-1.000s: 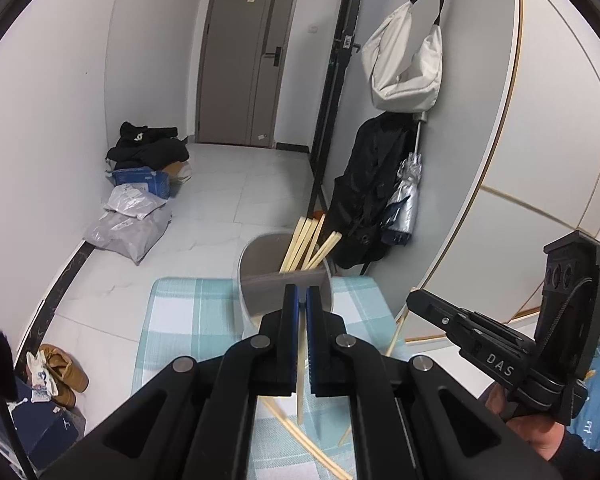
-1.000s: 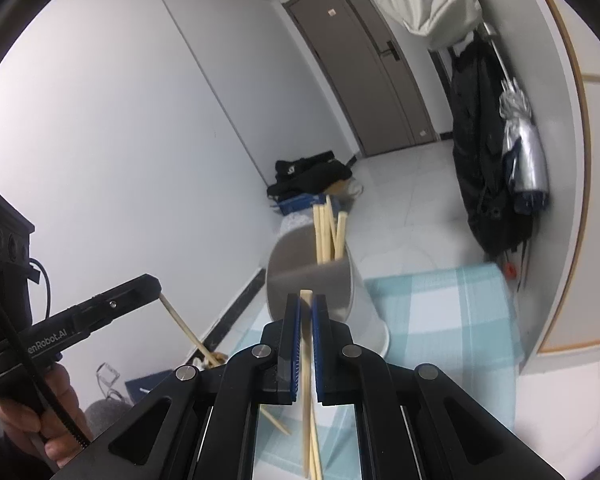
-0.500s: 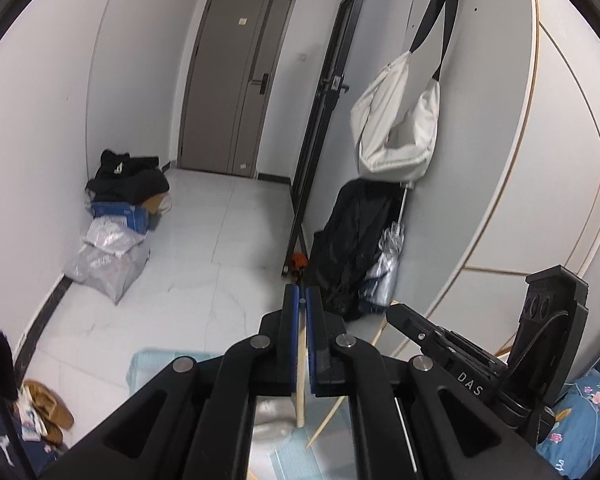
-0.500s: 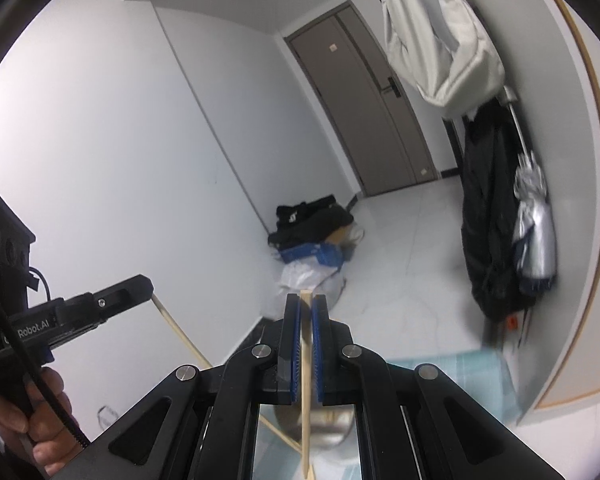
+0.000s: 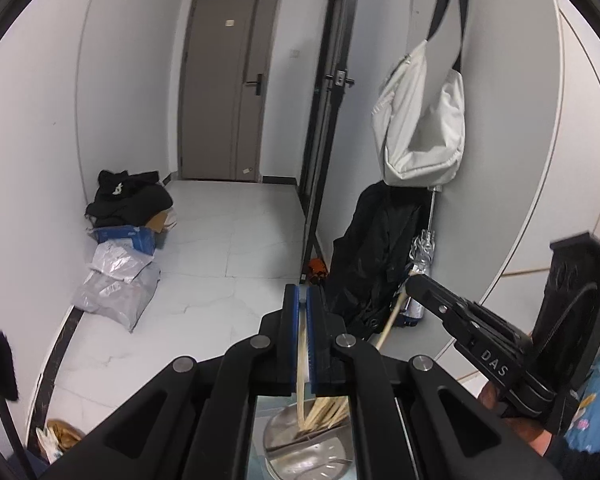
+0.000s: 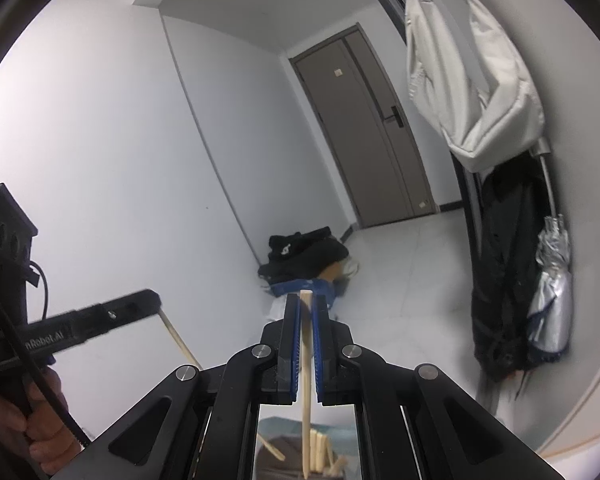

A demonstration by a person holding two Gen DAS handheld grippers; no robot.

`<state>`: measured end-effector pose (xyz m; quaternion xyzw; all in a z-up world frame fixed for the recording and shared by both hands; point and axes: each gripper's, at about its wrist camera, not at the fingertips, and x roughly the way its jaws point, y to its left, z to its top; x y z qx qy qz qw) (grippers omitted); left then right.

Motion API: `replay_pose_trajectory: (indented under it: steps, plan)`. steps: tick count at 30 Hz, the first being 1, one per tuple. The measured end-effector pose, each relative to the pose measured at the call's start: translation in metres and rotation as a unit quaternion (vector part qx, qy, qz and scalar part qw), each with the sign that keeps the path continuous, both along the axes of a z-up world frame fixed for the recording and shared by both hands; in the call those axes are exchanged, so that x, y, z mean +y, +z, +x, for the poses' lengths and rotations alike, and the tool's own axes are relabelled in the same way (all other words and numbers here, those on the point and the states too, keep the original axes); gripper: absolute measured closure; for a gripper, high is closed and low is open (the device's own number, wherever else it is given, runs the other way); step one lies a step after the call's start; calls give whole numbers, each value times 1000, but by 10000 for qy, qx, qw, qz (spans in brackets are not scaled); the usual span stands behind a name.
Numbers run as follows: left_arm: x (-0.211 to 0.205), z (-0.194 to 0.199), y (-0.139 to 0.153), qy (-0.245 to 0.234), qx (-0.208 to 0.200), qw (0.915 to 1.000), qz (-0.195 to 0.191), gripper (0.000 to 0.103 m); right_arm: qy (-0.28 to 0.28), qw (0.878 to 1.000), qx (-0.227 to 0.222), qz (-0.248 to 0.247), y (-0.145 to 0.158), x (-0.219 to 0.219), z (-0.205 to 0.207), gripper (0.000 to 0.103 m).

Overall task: Organize utensils
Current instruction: 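Lower both held chopsticks into the white holder, then open both tools to release the chopsticks into the holder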

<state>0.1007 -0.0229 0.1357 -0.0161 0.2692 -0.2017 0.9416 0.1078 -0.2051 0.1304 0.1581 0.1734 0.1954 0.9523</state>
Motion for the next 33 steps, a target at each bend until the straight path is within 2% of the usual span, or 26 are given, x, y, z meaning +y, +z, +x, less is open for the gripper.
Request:
replay_pose_trajectory:
  steps: [6, 13, 18, 21, 27, 33]
  plan:
    - [-9, -1, -17, -230, -119, 9990, 354, 103, 85, 9992, -170, -354, -14, 15, 5, 98]
    - [-10, 5, -31, -377, 95, 9977, 556, 103, 278, 9971, -286, -654, -31, 29, -7, 98]
    - [-15, 12, -48, -391, 462, 9946, 847, 103, 335, 9973, -51, -655, -46, 31, -8, 98]
    - [-14, 14, -56, -394, 630, 9932, 898, 103, 347, 9974, 116, -628, -55, 33, -9, 98]
    - [-16, 16, -68, -365, 878, 9912, 925, 103, 422, 9958, 516, -627, -76, 32, -9, 98]
    - [-12, 20, -82, -285, 1170, 9895, 797, 103, 597, 9918, 1025, -477, -95, 30, -2, 98]
